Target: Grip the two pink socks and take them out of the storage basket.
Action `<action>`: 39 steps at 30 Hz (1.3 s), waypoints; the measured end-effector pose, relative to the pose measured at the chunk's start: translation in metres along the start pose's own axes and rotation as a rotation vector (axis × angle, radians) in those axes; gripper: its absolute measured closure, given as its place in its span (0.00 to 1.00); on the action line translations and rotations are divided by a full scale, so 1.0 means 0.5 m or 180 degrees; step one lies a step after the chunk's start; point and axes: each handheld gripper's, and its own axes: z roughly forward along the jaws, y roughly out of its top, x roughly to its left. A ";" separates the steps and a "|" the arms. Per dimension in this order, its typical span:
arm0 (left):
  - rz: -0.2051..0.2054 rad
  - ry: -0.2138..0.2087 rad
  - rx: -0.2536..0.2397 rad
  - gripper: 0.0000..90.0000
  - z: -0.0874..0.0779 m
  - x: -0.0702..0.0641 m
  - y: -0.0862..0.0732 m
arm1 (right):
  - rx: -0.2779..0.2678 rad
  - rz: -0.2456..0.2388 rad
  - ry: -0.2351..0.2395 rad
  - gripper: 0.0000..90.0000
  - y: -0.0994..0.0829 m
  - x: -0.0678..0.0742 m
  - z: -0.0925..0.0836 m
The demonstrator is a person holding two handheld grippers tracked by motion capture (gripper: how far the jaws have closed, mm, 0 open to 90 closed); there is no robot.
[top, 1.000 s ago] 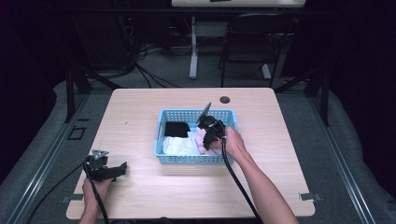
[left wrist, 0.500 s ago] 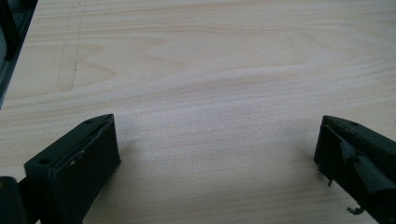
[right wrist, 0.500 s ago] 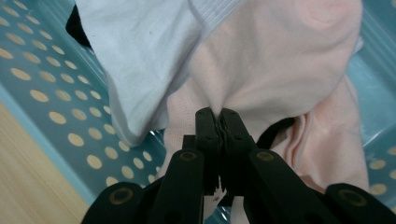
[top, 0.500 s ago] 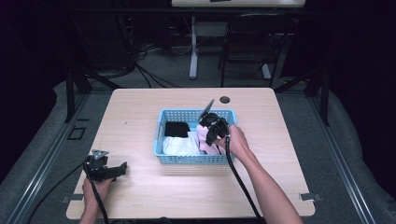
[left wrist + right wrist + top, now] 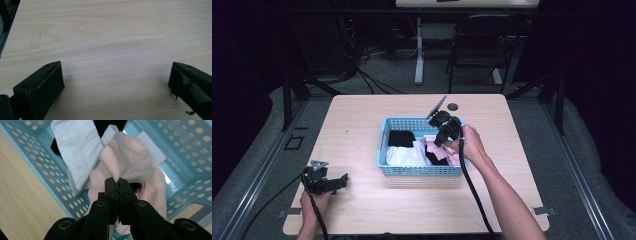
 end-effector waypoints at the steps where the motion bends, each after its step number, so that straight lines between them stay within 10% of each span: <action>1: 0.0001 0.0000 0.0001 0.00 0.000 0.000 0.000 | -0.0016 -0.0014 -0.0010 0.97 0.001 0.001 -0.009; 39: -0.0009 0.0010 -0.0003 0.00 0.000 -0.001 0.000 | -0.0463 -0.0127 -0.0154 0.98 -0.006 0.006 -0.207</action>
